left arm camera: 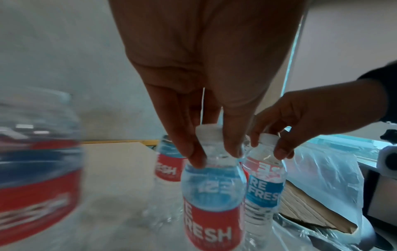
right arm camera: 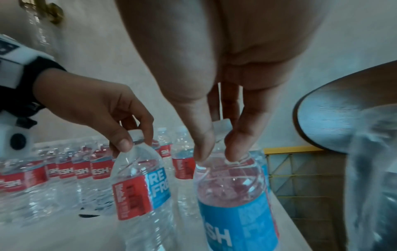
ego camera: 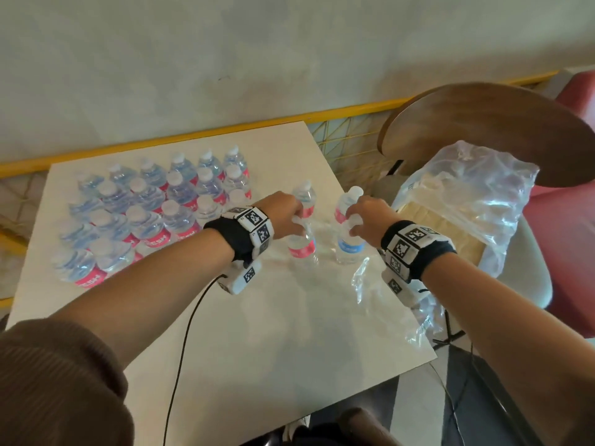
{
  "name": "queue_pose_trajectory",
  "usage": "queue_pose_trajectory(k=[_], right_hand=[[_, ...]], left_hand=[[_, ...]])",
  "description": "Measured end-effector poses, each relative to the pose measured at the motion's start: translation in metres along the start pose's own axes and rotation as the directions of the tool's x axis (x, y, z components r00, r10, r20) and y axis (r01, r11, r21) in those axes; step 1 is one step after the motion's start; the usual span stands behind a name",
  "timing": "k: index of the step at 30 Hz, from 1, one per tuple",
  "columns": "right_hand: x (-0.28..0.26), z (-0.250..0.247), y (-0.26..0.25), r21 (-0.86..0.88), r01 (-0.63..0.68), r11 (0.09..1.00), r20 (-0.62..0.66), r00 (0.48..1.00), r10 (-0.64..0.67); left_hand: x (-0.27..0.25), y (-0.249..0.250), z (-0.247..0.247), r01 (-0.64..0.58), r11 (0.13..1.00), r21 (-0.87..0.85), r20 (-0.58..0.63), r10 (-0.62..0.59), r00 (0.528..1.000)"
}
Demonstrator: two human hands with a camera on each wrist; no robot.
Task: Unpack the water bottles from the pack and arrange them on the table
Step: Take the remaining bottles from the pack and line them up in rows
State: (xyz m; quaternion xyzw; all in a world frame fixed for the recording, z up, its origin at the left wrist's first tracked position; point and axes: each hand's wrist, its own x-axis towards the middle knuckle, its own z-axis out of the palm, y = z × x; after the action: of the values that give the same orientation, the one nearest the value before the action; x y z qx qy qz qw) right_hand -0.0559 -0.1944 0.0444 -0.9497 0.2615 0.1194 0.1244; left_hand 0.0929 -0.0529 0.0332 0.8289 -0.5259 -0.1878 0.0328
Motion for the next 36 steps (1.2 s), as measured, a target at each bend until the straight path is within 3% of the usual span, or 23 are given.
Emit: queue_pose_trajectory(k=[6,15,21,25,31,36], right_hand=[[0.003,0.012,-0.065,0.013,0.178,0.984,0.093,0.980,-0.178],[0.013,0.034,-0.179,0.011,0.413,0.911,0.125,0.903,-0.411],[0.021,0.042,-0.219,-0.009,0.459,0.889,0.138,0.881,-0.453],[0.024,0.043,-0.225,-0.020,0.417,0.908,0.124,0.903,-0.412],[0.027,0.043,-0.229,-0.046,0.324,0.945,0.156,0.937,-0.314],[0.029,0.038,-0.241,-0.079,0.386,0.919,0.132,0.918,-0.374]], left_hand=[[-0.055,-0.055,-0.005,0.175,0.983,0.049,0.070,-0.178,0.982],[-0.134,-0.133,-0.014,0.362,0.932,0.021,0.053,-0.363,0.930],[-0.156,-0.163,-0.016,0.396,0.918,0.025,0.037,-0.397,0.917],[-0.163,-0.173,-0.017,0.375,0.927,0.017,0.019,-0.375,0.927],[-0.164,-0.177,-0.015,0.269,0.963,0.004,0.090,-0.269,0.959],[-0.163,-0.179,-0.018,0.297,0.953,-0.054,0.038,-0.296,0.955]])
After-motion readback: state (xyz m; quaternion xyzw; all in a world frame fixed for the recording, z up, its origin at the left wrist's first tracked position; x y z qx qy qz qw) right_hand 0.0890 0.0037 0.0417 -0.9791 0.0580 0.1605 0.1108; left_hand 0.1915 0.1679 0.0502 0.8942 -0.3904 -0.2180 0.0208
